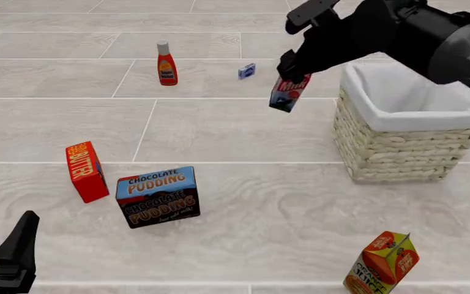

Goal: Pick the milk and place it in the basket.

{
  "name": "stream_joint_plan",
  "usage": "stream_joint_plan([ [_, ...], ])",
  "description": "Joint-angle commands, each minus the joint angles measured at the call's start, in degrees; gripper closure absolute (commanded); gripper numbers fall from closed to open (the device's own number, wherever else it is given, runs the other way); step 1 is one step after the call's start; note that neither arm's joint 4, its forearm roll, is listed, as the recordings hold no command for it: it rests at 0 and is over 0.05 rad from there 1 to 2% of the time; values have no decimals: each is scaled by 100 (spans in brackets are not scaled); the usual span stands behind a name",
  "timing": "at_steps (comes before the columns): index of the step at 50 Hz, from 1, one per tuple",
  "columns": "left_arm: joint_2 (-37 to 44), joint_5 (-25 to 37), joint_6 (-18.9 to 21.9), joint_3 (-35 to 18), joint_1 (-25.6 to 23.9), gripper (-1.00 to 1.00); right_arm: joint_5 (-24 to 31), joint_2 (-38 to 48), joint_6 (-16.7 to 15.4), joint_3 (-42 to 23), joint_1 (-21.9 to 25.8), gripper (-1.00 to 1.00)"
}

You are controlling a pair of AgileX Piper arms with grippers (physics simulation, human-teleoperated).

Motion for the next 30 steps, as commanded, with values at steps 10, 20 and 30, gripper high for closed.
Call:
stream_joint_plan([
  [10, 1, 0, 1, 0, 0, -100, 390, -1026, -243, 51, -698, 100],
  [20, 0, 0, 0, 0, 0, -100, 621, -1266, -413, -87, -1073, 100],
  [30, 1, 0, 2, 0, 0, -100, 604, -1429, -508, -14, -1449, 100],
])
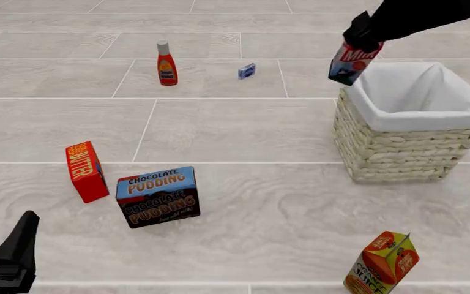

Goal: Pick the milk and place it in the basket.

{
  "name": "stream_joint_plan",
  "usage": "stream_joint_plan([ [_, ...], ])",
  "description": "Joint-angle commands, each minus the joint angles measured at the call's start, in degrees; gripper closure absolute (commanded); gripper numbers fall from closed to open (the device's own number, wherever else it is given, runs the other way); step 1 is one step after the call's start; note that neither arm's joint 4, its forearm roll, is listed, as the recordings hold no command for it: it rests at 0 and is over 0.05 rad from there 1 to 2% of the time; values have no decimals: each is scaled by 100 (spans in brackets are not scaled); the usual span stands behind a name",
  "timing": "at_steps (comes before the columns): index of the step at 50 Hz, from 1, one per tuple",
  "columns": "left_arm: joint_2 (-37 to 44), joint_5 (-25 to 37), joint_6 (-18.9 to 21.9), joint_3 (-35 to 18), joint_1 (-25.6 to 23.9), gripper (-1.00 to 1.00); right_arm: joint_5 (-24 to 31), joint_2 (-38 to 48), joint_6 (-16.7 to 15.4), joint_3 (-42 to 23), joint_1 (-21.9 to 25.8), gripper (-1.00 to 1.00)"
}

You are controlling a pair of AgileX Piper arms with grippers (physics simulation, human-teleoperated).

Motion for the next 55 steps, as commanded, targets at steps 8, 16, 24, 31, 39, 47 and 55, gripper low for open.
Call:
stream_joint_plan([
  [8, 1, 0, 1, 0, 1, -100, -7, -251, -180, -19, -733, 100],
  [16, -1, 0, -1, 0, 0, -100, -91, -145, -307, 88, -1080, 100],
  [24, 1, 0, 0, 0, 0, -100, -234, 51, -331, 142, -1305, 100],
  [31, 0, 0, -1, 0, 1, -100, -320, 222, -425, 156, -1491, 100],
  [39, 0, 0, 0, 0, 0, -100, -456, 471, -571, 163, -1687, 100],
  [47, 0, 0, -1, 0, 1, -100, -549, 707, -636, 154, -1757, 100],
  [55, -1, 0, -1, 0, 1, -100, -688, 981, -683, 149, -1790, 100],
])
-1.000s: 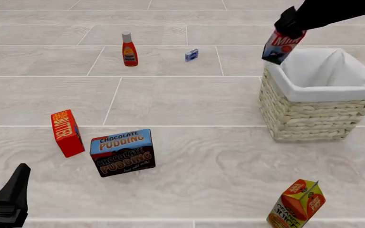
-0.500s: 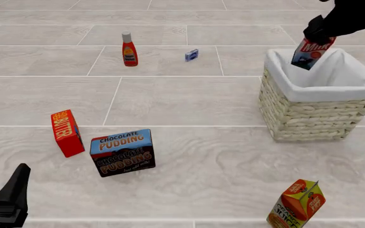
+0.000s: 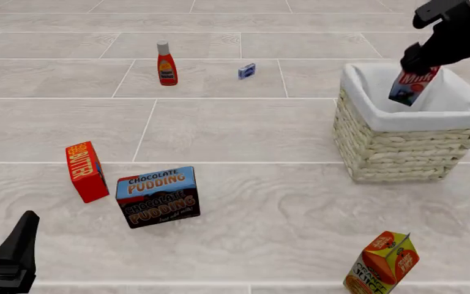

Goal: Pick the milk and place it in the basket.

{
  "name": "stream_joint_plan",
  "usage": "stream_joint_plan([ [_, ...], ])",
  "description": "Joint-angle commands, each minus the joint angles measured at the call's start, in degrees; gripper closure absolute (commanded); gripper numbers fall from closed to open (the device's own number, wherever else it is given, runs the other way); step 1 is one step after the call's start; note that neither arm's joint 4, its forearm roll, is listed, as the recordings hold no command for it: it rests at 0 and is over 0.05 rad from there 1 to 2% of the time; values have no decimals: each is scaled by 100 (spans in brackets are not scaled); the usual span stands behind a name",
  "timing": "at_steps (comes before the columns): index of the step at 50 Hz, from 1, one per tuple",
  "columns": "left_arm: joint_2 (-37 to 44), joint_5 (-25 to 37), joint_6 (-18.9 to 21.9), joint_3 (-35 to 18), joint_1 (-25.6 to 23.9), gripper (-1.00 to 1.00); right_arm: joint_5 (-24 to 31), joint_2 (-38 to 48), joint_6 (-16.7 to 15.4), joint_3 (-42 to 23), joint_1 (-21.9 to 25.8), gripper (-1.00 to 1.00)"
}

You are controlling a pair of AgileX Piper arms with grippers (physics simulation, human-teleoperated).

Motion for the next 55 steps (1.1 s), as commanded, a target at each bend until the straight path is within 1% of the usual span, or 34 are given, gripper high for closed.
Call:
stream_joint_plan([
  [1, -1, 0, -2, 0, 0, -100, -212, 277, 67, -107, -86, 100],
  [13, 0, 0, 0, 0, 0, -100, -409, 640, 105, -103, -98, 100],
  [27, 1, 0, 1, 0, 0, -100, -583, 868, 174, 27, -120, 100],
  [44, -1, 0, -1, 0, 0, -100, -681, 1007, 194, 216, -100, 100],
  [51, -1, 0, 0, 0, 0, -100, -704, 1104, 182, 188, -98, 100],
  [55, 0, 0, 0, 0, 1, -100, -661, 1119, 232, 157, -94, 100],
])
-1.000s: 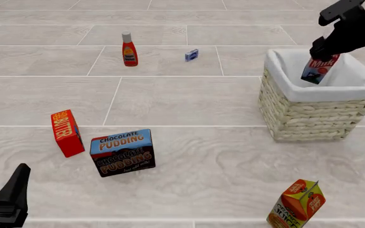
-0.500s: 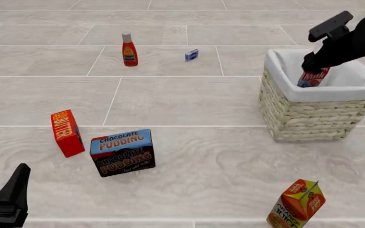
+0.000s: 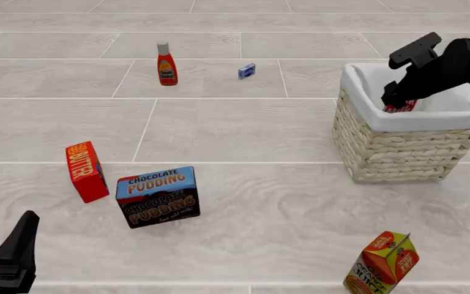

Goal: Pick the milk and place it in the basket.

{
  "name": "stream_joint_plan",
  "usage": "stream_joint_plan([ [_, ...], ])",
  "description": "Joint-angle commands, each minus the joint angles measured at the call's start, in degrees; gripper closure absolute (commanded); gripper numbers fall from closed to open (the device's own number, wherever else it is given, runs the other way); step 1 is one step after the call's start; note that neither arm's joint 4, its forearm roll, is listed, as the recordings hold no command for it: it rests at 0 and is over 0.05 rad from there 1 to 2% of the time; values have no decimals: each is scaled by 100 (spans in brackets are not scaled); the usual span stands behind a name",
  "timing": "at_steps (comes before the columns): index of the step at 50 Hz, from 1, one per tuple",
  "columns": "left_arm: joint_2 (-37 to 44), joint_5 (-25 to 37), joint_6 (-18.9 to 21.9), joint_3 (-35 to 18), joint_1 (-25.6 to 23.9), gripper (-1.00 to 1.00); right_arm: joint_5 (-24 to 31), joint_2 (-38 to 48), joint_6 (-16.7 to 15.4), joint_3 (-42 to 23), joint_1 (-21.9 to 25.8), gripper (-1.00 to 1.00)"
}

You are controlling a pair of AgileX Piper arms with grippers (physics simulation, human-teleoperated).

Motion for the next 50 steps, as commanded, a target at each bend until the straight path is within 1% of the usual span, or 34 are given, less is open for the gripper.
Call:
stream_joint_plan([
  [1, 0, 0, 0, 0, 1, -100, -6, 23, 201, -128, 5, 100],
  [2, 0, 0, 0, 0, 0, -100, 16, 16, 219, -150, -4, 100],
  [3, -1, 0, -1, 0, -1, -100, 12, 13, 207, -160, -36, -100],
  [18, 1, 0, 0, 0, 0, -100, 142, -196, 220, -168, 5, -100],
  [29, 0, 0, 0, 0, 0, -100, 275, -624, 294, -83, 38, -100],
  [44, 1, 0, 2, 0, 1, -100, 412, -1185, 239, 72, -4, -100],
  [50, 0, 0, 0, 0, -1, -100, 386, -1396, 213, 195, 17, -100],
])
